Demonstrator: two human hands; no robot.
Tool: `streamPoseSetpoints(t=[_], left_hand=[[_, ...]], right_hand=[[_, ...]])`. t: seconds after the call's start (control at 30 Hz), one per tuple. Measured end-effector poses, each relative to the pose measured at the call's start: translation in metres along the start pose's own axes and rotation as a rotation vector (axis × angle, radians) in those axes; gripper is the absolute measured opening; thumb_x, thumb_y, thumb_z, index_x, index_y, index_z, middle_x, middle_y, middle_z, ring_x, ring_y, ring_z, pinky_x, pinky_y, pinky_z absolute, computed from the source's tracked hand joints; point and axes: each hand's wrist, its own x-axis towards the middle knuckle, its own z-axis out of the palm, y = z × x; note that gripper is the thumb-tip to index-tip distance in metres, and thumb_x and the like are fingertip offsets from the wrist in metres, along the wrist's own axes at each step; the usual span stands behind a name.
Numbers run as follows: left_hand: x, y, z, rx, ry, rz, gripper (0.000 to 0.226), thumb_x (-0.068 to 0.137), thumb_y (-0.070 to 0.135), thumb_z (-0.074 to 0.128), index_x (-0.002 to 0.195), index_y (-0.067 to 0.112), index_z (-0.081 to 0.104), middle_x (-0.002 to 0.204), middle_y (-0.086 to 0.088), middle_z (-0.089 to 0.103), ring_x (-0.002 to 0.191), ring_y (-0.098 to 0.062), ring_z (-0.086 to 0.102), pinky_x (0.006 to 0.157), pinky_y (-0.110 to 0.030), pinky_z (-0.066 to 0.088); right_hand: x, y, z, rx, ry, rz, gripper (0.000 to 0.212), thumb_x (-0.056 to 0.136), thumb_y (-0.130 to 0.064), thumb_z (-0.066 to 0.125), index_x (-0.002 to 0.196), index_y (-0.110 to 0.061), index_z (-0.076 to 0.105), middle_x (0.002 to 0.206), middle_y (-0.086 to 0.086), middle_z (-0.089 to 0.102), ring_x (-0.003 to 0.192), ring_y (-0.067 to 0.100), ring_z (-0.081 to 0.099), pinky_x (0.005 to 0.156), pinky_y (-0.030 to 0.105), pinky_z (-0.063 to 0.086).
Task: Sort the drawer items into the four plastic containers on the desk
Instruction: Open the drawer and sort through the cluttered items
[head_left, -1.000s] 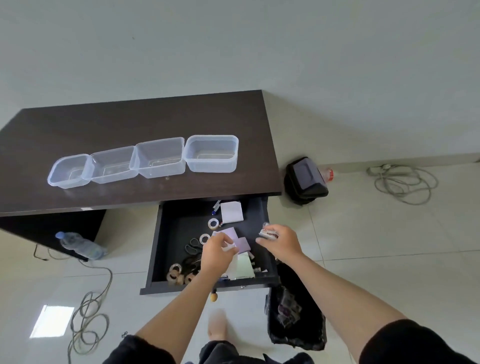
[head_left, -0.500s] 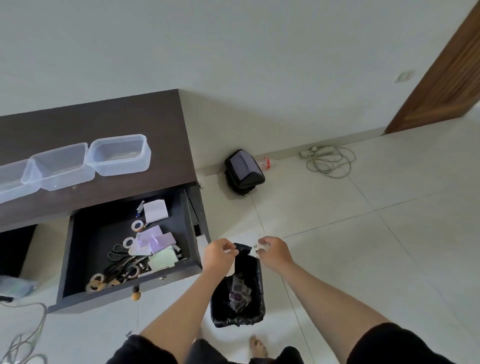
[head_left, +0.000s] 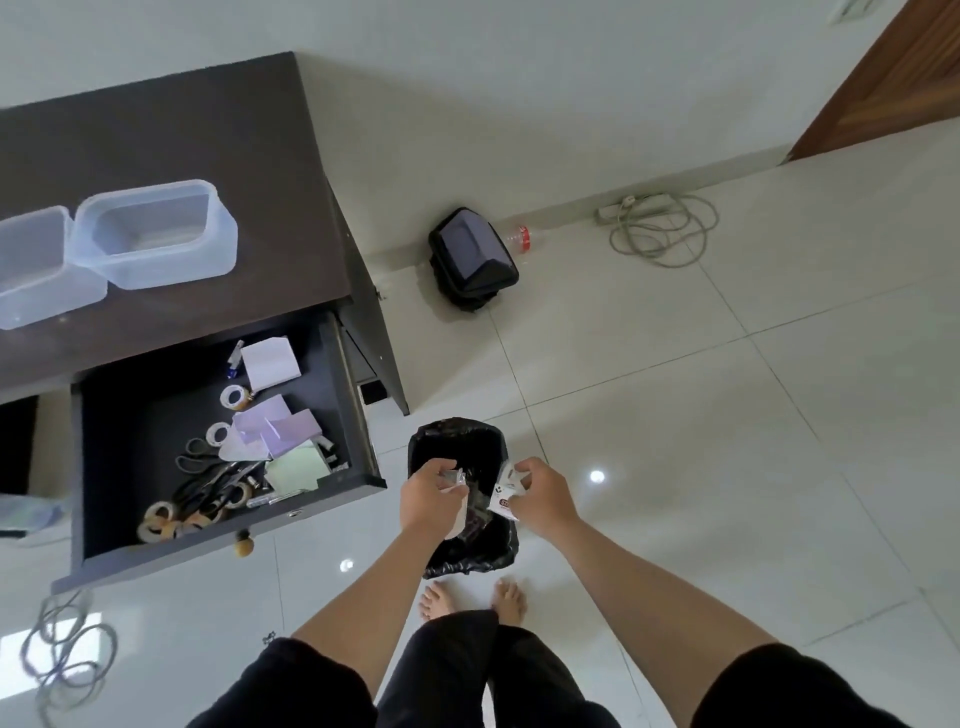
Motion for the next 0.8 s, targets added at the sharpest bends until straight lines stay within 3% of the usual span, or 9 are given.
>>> streamPoseSetpoints(t=[0.17, 0.27, 0.47, 0.67, 0.8], left_hand=[[0.028, -0.031, 0.018, -0.010, -0.007, -0.104, 0.039, 0.083, 0.018, 0.071, 0.120, 0.020, 0.060, 0.108, -0.003, 0.066, 0.092, -0.015, 0.057, 0.082, -0.025, 0.047], [0.052, -0.053, 0.033, -0.009, -0.003, -0.143, 0.041, 0.083, 0.018, 0.071, 0.122, 0.020, 0.059, 0.109, -0.001, 0.066, 0.098, -0.016, 0.060, 0.083, -0.025, 0.047], [0.100, -0.106, 0.070, 0.024, 0.006, -0.243, 0.048, 0.083, 0.023, 0.069, 0.129, 0.028, 0.052, 0.116, 0.000, 0.064, 0.110, -0.021, 0.058, 0.082, -0.027, 0.047], [0.137, -0.150, 0.099, 0.043, -0.030, -0.291, 0.051, 0.083, 0.024, 0.069, 0.131, 0.026, 0.052, 0.110, 0.003, 0.063, 0.094, -0.010, 0.053, 0.078, -0.024, 0.041], [0.153, -0.171, 0.111, 0.047, -0.076, -0.287, 0.064, 0.081, 0.033, 0.071, 0.139, 0.024, 0.043, 0.116, 0.004, 0.062, 0.102, -0.011, 0.056, 0.082, -0.024, 0.043]], right_hand=[[0.036, 0.017, 0.030, -0.083, -0.018, 0.017, 0.039, 0.077, 0.001, 0.063, 0.114, -0.012, 0.059, 0.085, 0.001, 0.060, 0.076, 0.019, 0.059, 0.057, 0.021, 0.044], [0.065, 0.030, 0.052, -0.106, -0.033, 0.052, 0.031, 0.076, -0.003, 0.066, 0.104, -0.017, 0.063, 0.080, -0.005, 0.057, 0.075, 0.015, 0.059, 0.061, 0.025, 0.050], [0.126, 0.070, 0.098, -0.109, -0.067, 0.121, 0.032, 0.080, -0.004, 0.064, 0.111, -0.011, 0.061, 0.104, 0.009, 0.065, 0.087, 0.021, 0.060, 0.067, 0.026, 0.047], [0.173, 0.106, 0.137, -0.066, -0.095, 0.212, 0.033, 0.085, -0.013, 0.067, 0.117, -0.010, 0.059, 0.115, 0.009, 0.065, 0.102, 0.024, 0.063, 0.074, 0.023, 0.045], [0.194, 0.120, 0.152, -0.069, -0.092, 0.266, 0.038, 0.090, -0.021, 0.058, 0.126, -0.008, 0.054, 0.121, 0.010, 0.063, 0.111, 0.026, 0.060, 0.089, 0.029, 0.046]])
